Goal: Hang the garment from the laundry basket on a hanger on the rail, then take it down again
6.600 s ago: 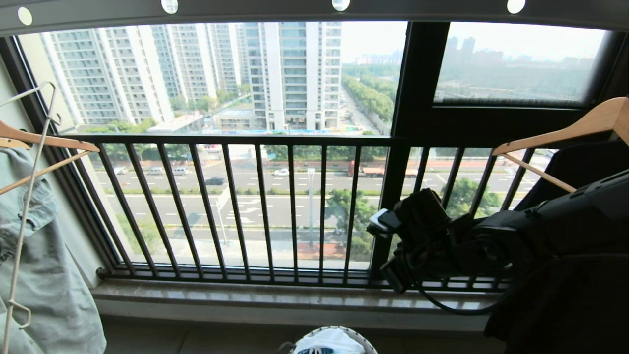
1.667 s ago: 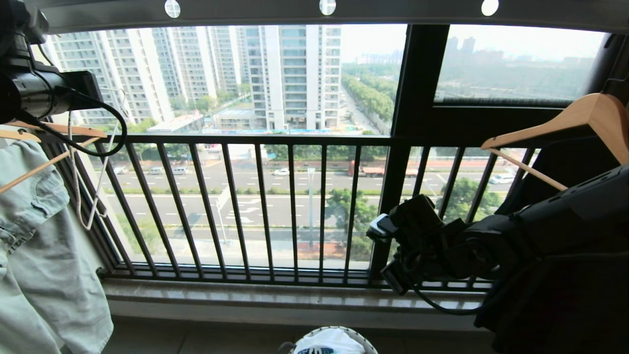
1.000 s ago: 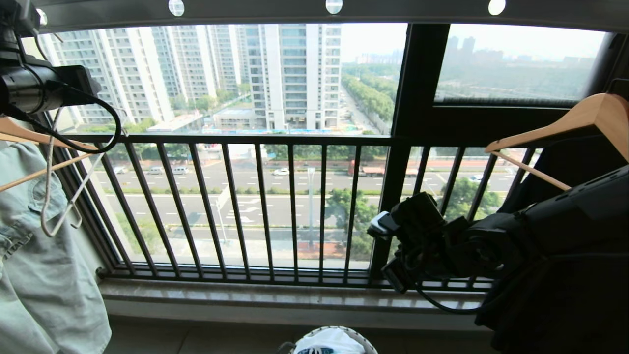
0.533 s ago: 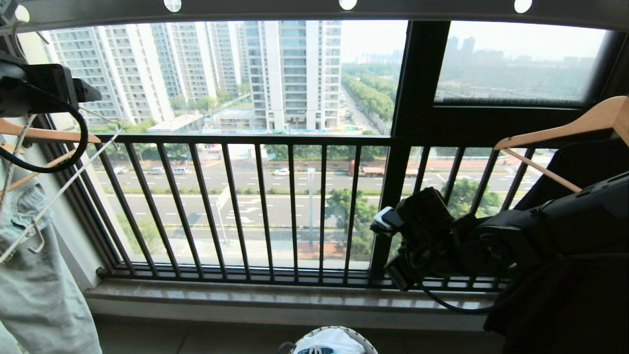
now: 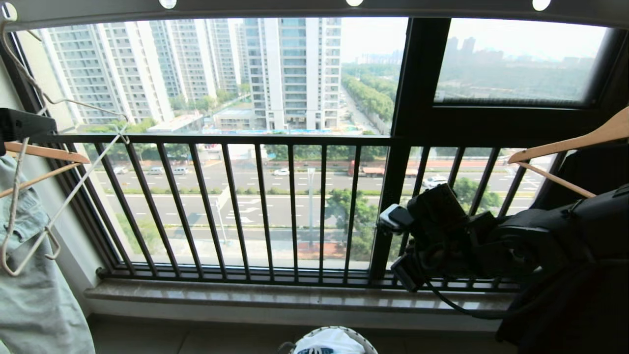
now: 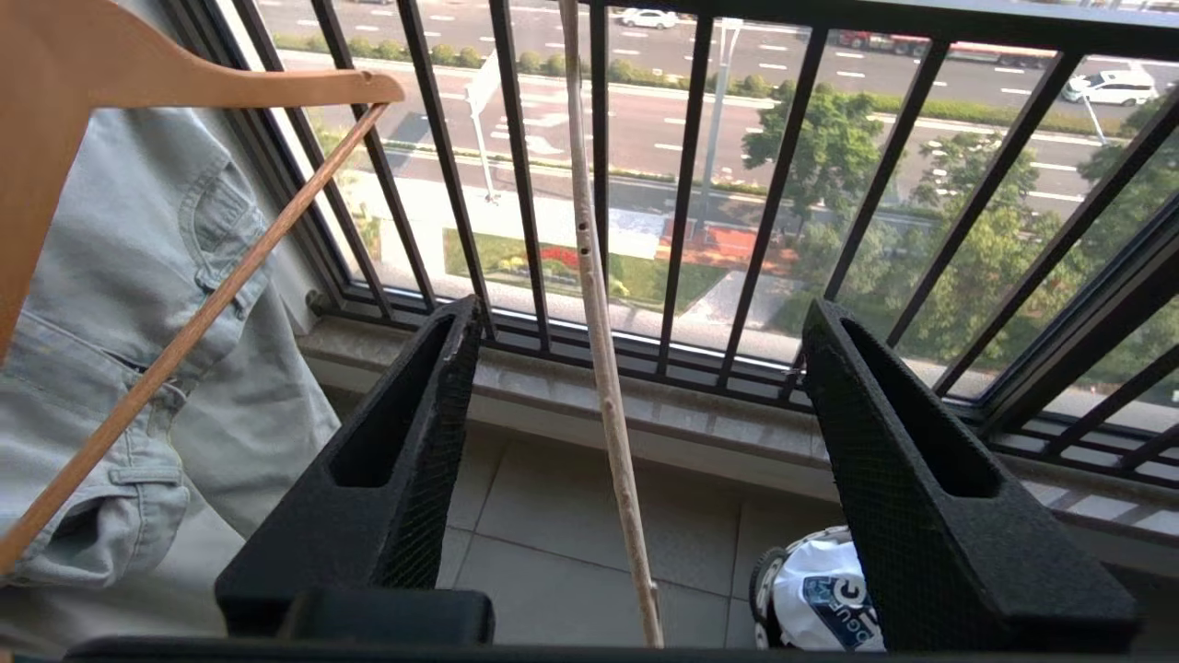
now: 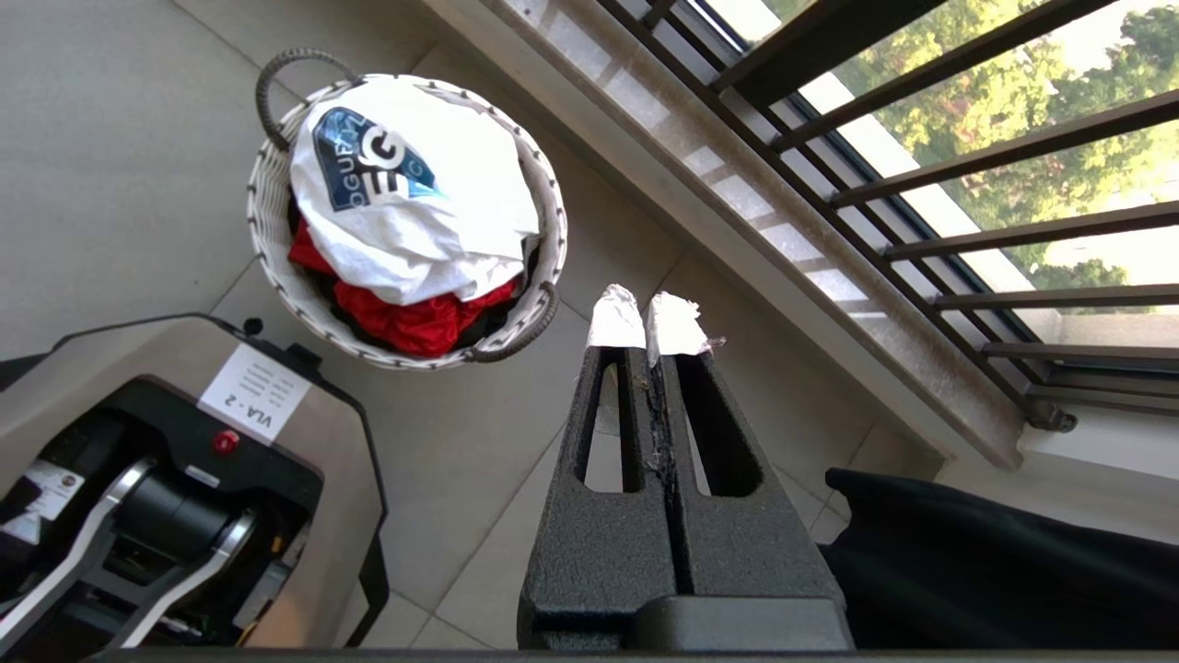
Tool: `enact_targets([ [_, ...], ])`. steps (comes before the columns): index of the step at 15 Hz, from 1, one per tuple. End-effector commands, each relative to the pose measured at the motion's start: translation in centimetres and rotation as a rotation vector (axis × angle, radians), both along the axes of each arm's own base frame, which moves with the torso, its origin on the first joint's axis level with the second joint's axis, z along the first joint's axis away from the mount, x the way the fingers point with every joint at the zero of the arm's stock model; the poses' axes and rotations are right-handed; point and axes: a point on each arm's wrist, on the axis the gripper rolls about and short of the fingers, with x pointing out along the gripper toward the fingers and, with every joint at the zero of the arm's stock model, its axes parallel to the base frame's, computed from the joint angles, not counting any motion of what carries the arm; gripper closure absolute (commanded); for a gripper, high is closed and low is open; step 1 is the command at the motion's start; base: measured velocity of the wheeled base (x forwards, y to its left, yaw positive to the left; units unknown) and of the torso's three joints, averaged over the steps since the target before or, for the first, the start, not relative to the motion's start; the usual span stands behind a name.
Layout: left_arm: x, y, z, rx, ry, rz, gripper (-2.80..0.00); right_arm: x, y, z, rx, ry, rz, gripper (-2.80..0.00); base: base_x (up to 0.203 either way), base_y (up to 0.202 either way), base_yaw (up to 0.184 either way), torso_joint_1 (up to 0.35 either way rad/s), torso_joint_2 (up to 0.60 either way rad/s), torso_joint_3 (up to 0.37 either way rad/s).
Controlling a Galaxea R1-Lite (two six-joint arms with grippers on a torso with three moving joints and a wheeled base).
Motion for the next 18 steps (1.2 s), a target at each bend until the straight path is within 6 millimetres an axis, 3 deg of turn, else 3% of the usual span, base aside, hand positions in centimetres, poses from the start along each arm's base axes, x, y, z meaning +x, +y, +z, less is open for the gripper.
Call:
enact_targets([
  [1,-5.3,0.4,0.0,-0.006,-0.071,-0.004,0.0,-1.6,-0.2,1.3,0.017,-0.027,0.024,0.0,0.0,0.0,0.0,0.0,0.0,0.0],
  [5,-9.8,0.6,-2.1,-0.014,-0.088,-0.054,0.0,-4.2,0.4,4.6,0.104,-0.103,0.065,0.0,0.0,0.0,0.0,0.0,0.0,0.0],
  [8,-13.5,0.6,-4.3,-0.046,-0.143,-0.205,0.0,-8.0,-1.4,7.6,0.182,-0.185,0.066,0.0,0.0,0.0,0.0,0.0,0.0,0.0],
  [11,-16.0,0.6,-6.3,-0.068,-0.183,-0.314,0.0,-12.8,-5.0,9.8,0.234,-0.283,0.041,0.0,0.0,0.0,0.0,0.0,0.0,0.0],
  [15,-19.3,0.9,-9.8,-0.07,-0.252,-0.334,0.0,-20.6,-11.6,11.4,0.29,-0.464,-0.102,0.0,0.0,0.0,0.0,0.0,0.0,0.0],
  [18,-21.1,1.3,-9.6,-0.127,-0.34,-0.243,0.0,-26.8,-15.3,12.3,0.297,-0.652,-0.301,0.0,0.0,0.0,0.0,0.0,0.0,0.0],
])
